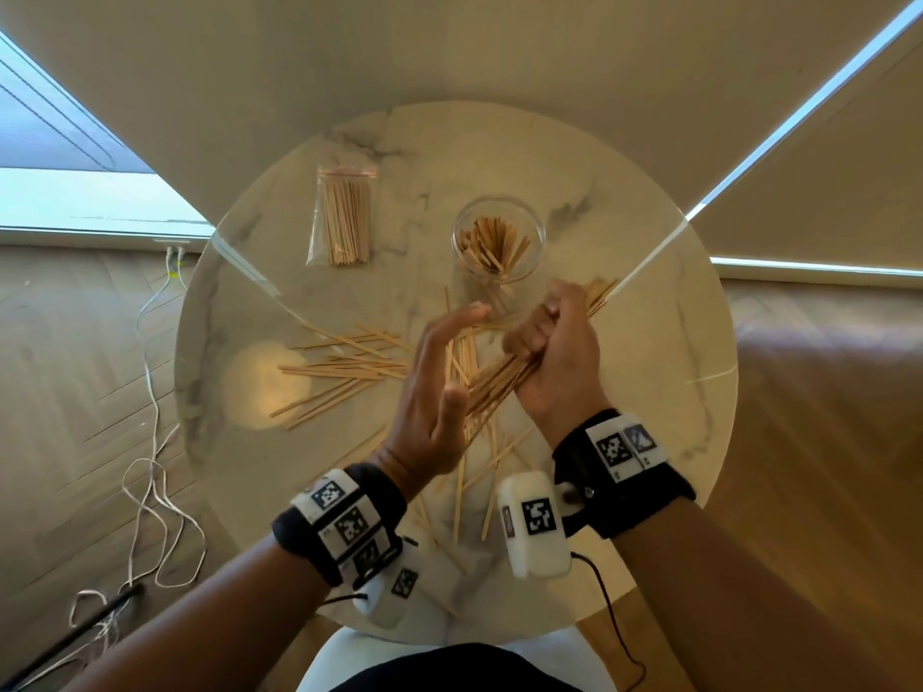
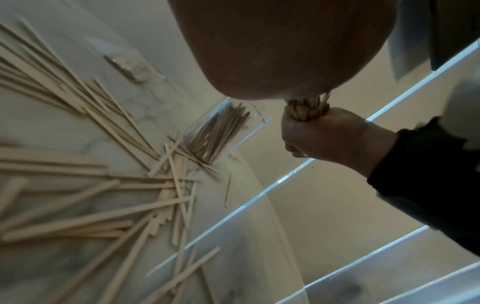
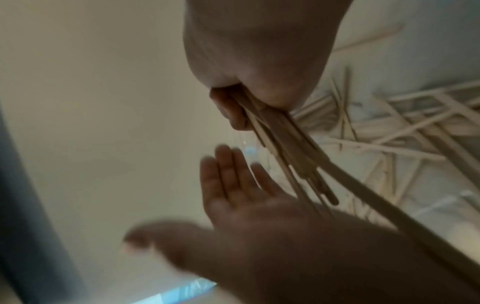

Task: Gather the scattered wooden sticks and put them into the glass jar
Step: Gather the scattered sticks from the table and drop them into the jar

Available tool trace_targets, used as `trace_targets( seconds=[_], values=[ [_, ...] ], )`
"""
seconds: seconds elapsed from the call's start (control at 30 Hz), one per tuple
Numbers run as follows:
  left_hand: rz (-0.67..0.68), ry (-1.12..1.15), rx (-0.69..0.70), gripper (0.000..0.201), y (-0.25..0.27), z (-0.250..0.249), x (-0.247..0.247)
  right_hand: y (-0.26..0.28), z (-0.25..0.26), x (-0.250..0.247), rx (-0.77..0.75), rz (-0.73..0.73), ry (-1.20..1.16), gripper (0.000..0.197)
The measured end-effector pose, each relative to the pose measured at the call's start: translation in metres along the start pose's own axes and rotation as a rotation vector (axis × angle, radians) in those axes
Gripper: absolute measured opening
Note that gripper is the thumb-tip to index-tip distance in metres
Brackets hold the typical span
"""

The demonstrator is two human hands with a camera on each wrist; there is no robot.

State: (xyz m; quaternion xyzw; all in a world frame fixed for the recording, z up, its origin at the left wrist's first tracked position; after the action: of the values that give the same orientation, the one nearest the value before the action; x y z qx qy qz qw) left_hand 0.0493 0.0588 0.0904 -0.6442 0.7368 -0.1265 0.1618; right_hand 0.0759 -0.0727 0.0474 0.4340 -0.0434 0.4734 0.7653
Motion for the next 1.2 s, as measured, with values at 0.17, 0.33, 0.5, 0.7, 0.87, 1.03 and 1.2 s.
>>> trace_targets(
  seconds=[0.17, 0.33, 0.5, 0.7, 0.87, 1.03, 1.2],
  values=[
    [-0.097, 0.091, -0.068, 0.080, -0.016, 0.005, -0.006, -0.003, -0.001, -0.003, 0.006, -0.080, 0.000, 0.037],
    [-0.097, 0.102, -0.120, 0.083, -0.010, 0.017, -0.013, -0.026, 0.036, -0.003, -0.085, -0.159, -0.160, 0.037],
    [-0.195, 0.136, -0.178, 0.073, -0.021, 0.023, 0.000, -0.018, 0.016, 0.006, -0.031, -0.153, -0.125, 0.039],
    [-0.132, 0.080, -0.139, 0.064, -0.055, 0.027, -0.006, -0.028, 0.044, 0.021, -0.124, -0.074, 0.026, 0.043],
    [0.123, -0.282, -0.153, 0.080, -0.082, 0.066, -0.022, -0.048, 0.121, 0.066, -0.431, 0.077, 0.112, 0.044],
    [0.343, -0.356, -0.339, 0.129, -0.086, 0.109, -0.007, -0.068, 0.110, 0.101, -0.576, 0.125, 0.696, 0.029],
    [0.282, -0.323, -0.404, 0.120, -0.092, 0.122, -0.010, -0.083, 0.077, 0.097, -0.451, 0.253, 1.402, 0.027]
  ],
)
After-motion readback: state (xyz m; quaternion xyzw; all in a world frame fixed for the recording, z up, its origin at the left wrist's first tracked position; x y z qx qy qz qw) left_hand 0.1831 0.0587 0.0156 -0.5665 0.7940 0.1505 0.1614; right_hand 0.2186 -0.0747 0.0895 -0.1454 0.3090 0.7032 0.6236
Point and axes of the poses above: each hand's wrist, its own y-axis away from the middle knuckle, its own x-axis out of the palm, z = x × y, the point moved 9 cm from there along -y, towards the middle knuckle, and after that the axes turned 8 degrees about y, right-handed, at the moved point
